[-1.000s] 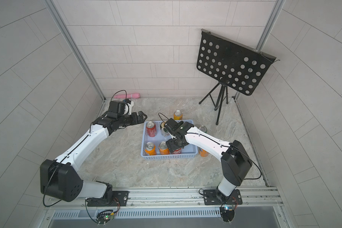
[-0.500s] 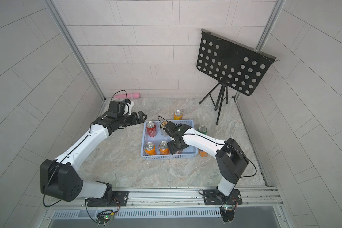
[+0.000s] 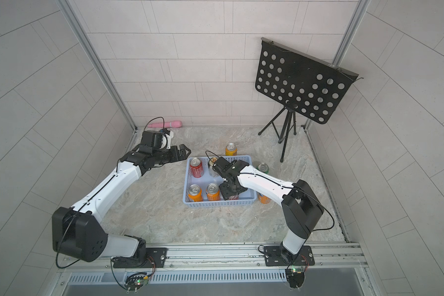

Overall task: Take out the drinks from the basket
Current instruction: Pick up the drink from the basket, then place the drink at the center of the board.

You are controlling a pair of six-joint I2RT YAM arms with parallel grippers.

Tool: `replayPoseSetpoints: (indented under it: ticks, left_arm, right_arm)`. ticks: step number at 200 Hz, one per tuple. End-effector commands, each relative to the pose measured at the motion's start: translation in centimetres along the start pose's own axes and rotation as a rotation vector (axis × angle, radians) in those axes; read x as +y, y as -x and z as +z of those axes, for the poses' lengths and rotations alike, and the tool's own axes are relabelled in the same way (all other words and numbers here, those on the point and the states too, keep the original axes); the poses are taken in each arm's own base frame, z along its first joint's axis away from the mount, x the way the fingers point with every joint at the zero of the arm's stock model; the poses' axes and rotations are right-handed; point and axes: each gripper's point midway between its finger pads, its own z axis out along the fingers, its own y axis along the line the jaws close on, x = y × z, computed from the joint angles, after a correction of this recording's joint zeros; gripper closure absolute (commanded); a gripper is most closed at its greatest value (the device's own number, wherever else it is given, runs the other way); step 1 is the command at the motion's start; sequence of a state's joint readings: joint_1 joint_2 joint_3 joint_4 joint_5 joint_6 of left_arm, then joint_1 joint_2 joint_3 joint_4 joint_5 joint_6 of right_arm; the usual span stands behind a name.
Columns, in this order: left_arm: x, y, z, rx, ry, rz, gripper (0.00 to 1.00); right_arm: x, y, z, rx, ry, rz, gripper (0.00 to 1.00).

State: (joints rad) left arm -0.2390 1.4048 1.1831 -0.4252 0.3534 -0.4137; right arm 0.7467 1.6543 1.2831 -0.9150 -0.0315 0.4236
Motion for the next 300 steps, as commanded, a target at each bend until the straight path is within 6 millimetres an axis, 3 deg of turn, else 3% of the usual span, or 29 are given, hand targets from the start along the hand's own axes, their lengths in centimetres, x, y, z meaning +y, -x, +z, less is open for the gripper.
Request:
replayPoseSetpoints:
  ticks: [1,68,142,171,202,242,300]
  left_arm:
    - [-0.3,0.0,-0.5,0.002,0.001,0.002,0.0]
    - [-2.4,-0.5,-1.2,-0.012,-0.035,0.055,0.0]
    - [-1.0,-0.4,-3.3,-0.068,0.054,0.081,0.0]
    - [-0.5,-0.5,-3.6,-0.09,0.077,0.079,0.0]
    - [-0.2,-0.4,-3.6,-0.096,0.092,0.078,0.0]
    - [0.2,-0.3,-3.7,-0.101,0.115,0.071,0.0]
    - [0.5,-0.3,-3.5,-0.101,0.131,0.069,0.0]
  right_arm:
    - [-0.6,1.8,-5.3,-0.132,-0.005,0.019,0.76]
    - [-1.1,1.8,-12.1,-0.275,0.052,0.062,0.77]
    - [0.4,-2.5,-15.5,-0.354,0.027,0.01,0.79]
    - [1.4,-4.1,-15.0,-0.369,0.034,-0.03,0.79]
    - [2.2,-5.3,-13.2,-0.359,0.013,-0.056,0.81]
    - [4.0,-5.7,-11.5,-0.419,0.031,-0.082,0.81]
    - [4.6,-7.0,-7.3,-0.358,-0.002,-0.108,0.81]
